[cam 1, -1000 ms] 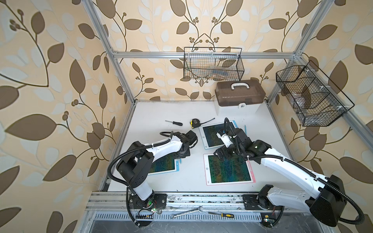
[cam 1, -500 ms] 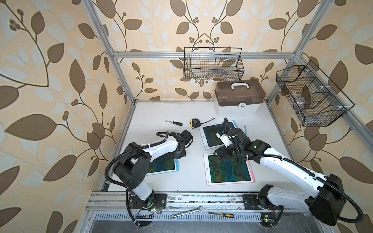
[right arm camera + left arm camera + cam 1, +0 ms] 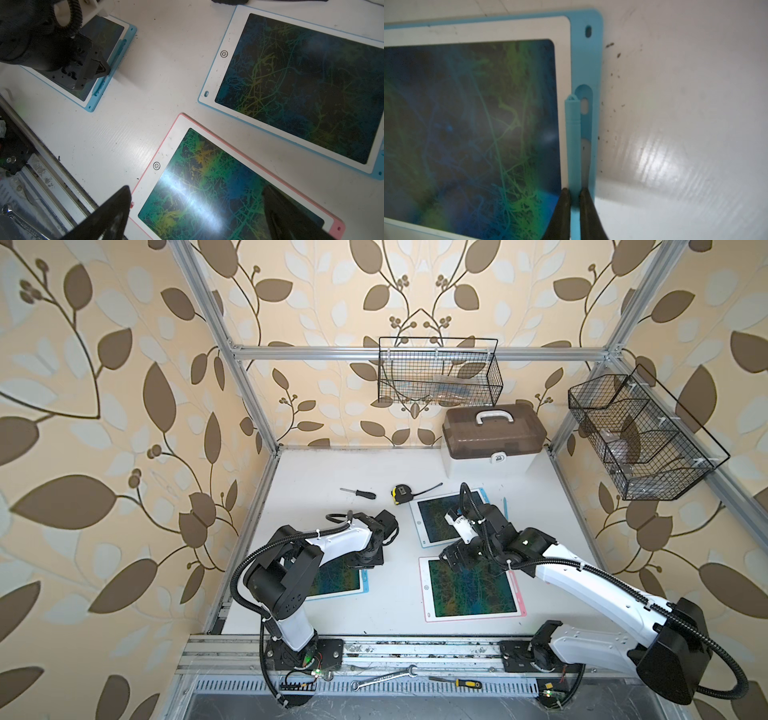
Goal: Place the stylus back onto the writing tablet
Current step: Place the stylus on the writing tablet.
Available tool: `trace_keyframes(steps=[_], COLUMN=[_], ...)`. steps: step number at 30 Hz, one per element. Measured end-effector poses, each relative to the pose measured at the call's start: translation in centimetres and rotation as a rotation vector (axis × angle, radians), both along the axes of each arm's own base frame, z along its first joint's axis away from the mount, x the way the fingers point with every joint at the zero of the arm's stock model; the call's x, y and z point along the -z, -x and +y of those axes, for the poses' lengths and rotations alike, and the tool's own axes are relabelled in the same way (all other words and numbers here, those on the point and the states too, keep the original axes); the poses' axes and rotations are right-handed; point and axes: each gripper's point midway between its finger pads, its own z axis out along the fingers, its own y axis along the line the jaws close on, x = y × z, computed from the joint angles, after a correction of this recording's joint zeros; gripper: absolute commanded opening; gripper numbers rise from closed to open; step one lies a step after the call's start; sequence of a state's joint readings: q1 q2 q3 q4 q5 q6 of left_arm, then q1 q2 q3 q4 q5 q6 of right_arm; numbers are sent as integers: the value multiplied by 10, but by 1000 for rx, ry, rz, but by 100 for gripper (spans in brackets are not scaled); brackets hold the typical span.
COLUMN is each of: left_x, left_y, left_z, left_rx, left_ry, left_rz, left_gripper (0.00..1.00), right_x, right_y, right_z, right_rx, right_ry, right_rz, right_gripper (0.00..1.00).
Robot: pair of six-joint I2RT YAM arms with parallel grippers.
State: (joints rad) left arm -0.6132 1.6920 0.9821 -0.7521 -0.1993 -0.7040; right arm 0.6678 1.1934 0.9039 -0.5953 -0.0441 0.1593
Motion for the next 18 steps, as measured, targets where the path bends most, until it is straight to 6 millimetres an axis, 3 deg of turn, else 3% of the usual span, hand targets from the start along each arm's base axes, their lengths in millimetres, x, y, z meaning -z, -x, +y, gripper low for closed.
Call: trace_keyframes(steps=[18], left_x=[1], left_y=[-3], left_z=[0], left_rx=[-5], left_ry=[-4], left_rz=[5], left_gripper=[17], right_x=[1], right_y=[-1], right_z=[0], right_rx=[2], right_ry=[4], right_rz=[0], right_gripper=[98])
